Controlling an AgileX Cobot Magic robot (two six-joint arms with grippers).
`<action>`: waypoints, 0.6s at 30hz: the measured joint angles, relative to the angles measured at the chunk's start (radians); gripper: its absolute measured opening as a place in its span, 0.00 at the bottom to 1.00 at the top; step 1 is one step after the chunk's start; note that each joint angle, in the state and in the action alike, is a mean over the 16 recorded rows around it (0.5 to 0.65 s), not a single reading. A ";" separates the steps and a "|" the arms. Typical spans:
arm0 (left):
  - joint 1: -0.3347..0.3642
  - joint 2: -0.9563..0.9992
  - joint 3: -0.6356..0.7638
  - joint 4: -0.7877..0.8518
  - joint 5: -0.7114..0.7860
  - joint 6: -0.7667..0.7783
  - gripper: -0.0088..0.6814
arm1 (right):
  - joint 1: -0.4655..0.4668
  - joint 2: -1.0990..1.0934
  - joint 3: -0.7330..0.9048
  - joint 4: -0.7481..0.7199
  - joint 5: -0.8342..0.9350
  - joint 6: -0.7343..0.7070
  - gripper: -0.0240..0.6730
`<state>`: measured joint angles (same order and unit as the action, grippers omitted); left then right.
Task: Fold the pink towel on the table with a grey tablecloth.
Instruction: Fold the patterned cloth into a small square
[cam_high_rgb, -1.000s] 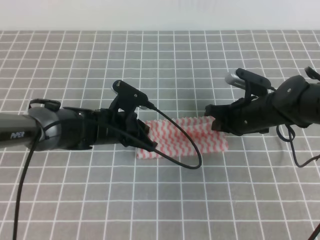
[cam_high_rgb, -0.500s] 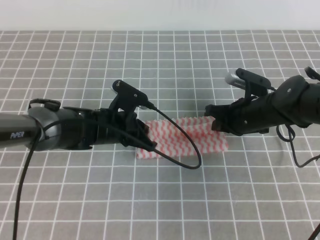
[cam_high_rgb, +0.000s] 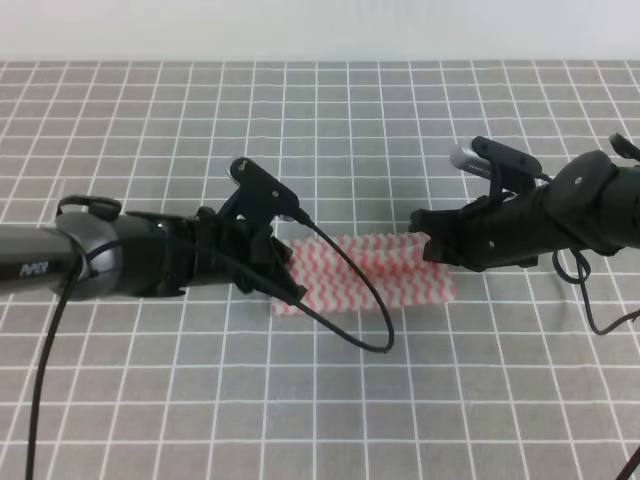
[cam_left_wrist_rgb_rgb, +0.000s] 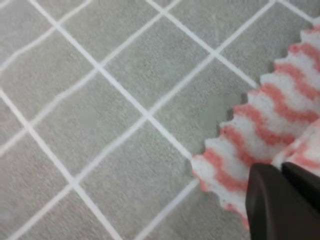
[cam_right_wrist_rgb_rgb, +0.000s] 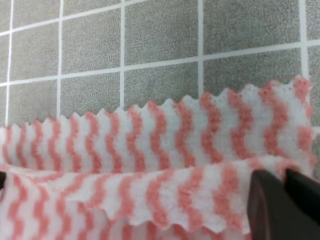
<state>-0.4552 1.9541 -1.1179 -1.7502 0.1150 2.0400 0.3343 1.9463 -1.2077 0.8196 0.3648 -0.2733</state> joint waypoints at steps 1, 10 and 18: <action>0.000 0.000 -0.003 0.000 -0.003 0.004 0.01 | 0.000 -0.001 0.000 0.000 0.000 0.000 0.01; 0.000 0.001 -0.029 -0.002 -0.029 0.024 0.01 | 0.000 -0.001 0.000 0.000 0.002 0.000 0.01; 0.000 0.002 -0.034 0.000 -0.047 0.013 0.01 | 0.000 -0.001 0.000 0.000 0.004 0.000 0.01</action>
<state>-0.4553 1.9563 -1.1522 -1.7502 0.0679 2.0535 0.3342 1.9453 -1.2077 0.8196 0.3690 -0.2732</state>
